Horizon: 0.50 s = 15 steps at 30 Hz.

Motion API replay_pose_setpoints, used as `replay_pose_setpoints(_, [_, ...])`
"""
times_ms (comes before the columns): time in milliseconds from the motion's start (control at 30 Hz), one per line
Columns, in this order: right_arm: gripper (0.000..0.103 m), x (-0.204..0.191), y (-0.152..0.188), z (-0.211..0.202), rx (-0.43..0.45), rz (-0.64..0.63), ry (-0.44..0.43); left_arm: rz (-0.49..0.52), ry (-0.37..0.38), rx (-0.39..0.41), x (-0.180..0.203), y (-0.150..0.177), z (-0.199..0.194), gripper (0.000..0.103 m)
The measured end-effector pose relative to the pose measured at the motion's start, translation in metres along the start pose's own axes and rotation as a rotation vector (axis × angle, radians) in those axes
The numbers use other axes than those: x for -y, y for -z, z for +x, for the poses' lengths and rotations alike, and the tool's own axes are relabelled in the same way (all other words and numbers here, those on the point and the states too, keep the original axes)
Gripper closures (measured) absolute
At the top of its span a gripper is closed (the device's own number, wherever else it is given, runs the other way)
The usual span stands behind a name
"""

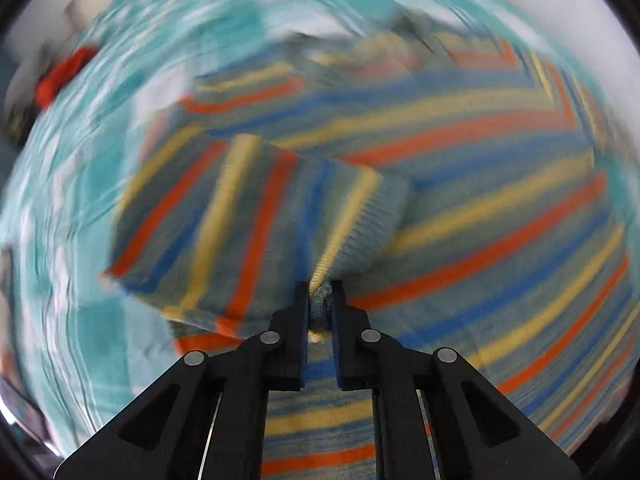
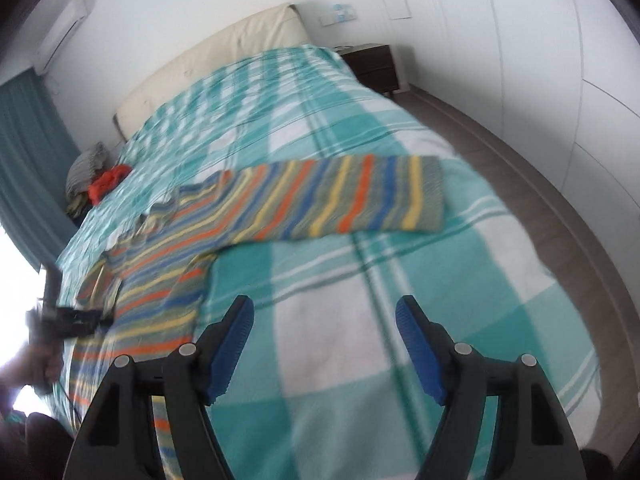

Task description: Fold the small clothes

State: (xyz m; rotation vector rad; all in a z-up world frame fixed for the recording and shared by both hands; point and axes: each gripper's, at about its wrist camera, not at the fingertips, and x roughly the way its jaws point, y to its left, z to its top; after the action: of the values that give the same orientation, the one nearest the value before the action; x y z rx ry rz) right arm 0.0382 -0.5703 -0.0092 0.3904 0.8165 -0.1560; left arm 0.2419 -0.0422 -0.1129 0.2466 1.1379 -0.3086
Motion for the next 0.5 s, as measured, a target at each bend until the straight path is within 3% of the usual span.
replay_pose_setpoints(100, [0.03, -0.017, 0.009, 0.0, -0.009, -0.062, -0.017, -0.273, -0.009, 0.134, -0.075, -0.003, -0.046, 0.095])
replay_pose_setpoints(133, [0.03, -0.021, 0.011, 0.0, -0.009, -0.084, -0.023, -0.408, -0.031, 0.167, -0.115, 0.001, -0.061, 0.095])
replay_pose_setpoints(233, [0.03, -0.03, 0.016, 0.008, -0.025, -0.118, -0.039, -0.712, -0.128, 0.154, -0.206, 0.025, -0.069, 0.095])
replay_pose_setpoints(300, [0.03, -0.032, 0.02, 0.018, -0.057, -0.11, -0.046, -0.851, -0.187, 0.084, -0.253, 0.05, -0.056, 0.095])
replay_pose_setpoints(400, [0.03, -0.032, 0.024, 0.029, -0.094, -0.087, -0.056, -0.903, -0.229, 0.005, -0.277, 0.072, -0.033, 0.095])
replay_pose_setpoints(500, [0.03, -0.034, 0.028, 0.033, -0.11, -0.095, -0.042, -0.886, -0.232, -0.016, -0.274, 0.084, -0.02, 0.096])
